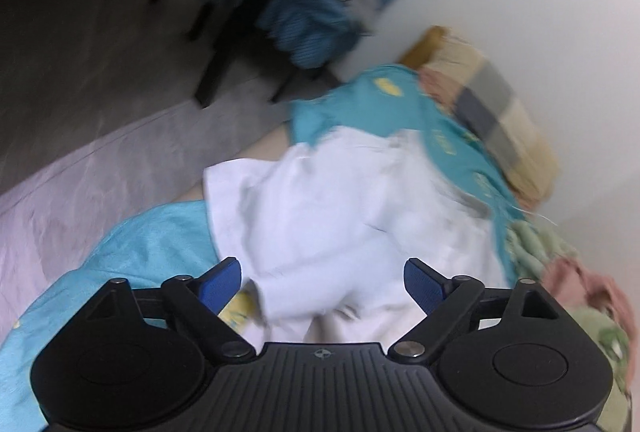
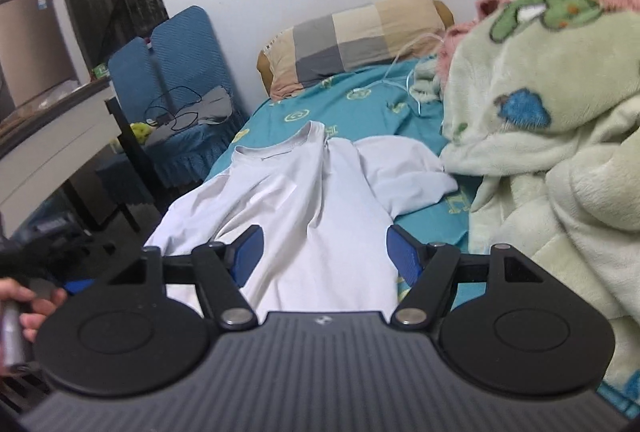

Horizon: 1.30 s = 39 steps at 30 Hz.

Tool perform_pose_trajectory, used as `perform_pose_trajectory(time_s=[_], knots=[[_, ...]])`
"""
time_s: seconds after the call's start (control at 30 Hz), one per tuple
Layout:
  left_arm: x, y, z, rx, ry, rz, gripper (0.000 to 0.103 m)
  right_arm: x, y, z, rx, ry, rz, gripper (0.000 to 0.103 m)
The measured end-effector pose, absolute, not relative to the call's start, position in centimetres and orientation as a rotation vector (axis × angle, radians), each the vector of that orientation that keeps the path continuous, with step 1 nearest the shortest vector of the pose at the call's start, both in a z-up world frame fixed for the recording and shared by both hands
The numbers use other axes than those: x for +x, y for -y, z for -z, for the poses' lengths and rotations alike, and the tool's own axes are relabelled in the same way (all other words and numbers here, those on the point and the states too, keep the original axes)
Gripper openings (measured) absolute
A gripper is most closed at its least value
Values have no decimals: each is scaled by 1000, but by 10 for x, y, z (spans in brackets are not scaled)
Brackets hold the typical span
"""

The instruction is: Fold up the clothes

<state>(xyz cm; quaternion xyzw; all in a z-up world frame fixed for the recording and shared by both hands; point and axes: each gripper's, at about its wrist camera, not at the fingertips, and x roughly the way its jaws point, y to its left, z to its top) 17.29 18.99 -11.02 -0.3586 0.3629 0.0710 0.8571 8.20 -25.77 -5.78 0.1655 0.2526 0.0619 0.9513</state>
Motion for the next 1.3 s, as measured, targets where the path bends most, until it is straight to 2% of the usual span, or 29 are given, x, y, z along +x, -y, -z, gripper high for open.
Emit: perform_pose_trajectory(time_s=[0.17,0.3,0.33,0.37,0.43,0.5,0.53,0.57,0.6,0.83,1.03,1.2,1.3], knots=[[195,-212,147,-845,-788,-246,89,105,257,72,367,-559,-144,70],[211,-222,165,-874,-758,-299,83,120,254,81,375,-585,-168,70],[215,-221,165,-850,-743,-292,80,123,253,83,376,-591,-171,70],[222,-219,166,-826,-739,-276,73,126,253,86,376,-597,-173,70],[233,-211,166,-759,-736,-269,68,131,252,90,377,-610,-177,70],[245,-203,166,-678,-737,-262,37,135,252,94,376,-621,-178,70],[252,-199,166,-640,-738,-256,28,136,252,96,374,-627,-179,70],[257,-197,167,-615,-743,-248,8,138,251,97,371,-631,-179,70],[262,-195,167,-591,-747,-241,6,138,251,98,368,-633,-179,70],[282,-213,128,-507,-654,-253,4,139,248,101,340,-640,-177,70],[329,-245,84,-284,-607,-364,4,146,248,108,304,-649,-139,70],[371,-266,93,-194,-642,-491,5,155,249,117,295,-664,-109,70],[377,-273,113,-241,-686,-445,8,160,250,122,291,-673,-91,70]])
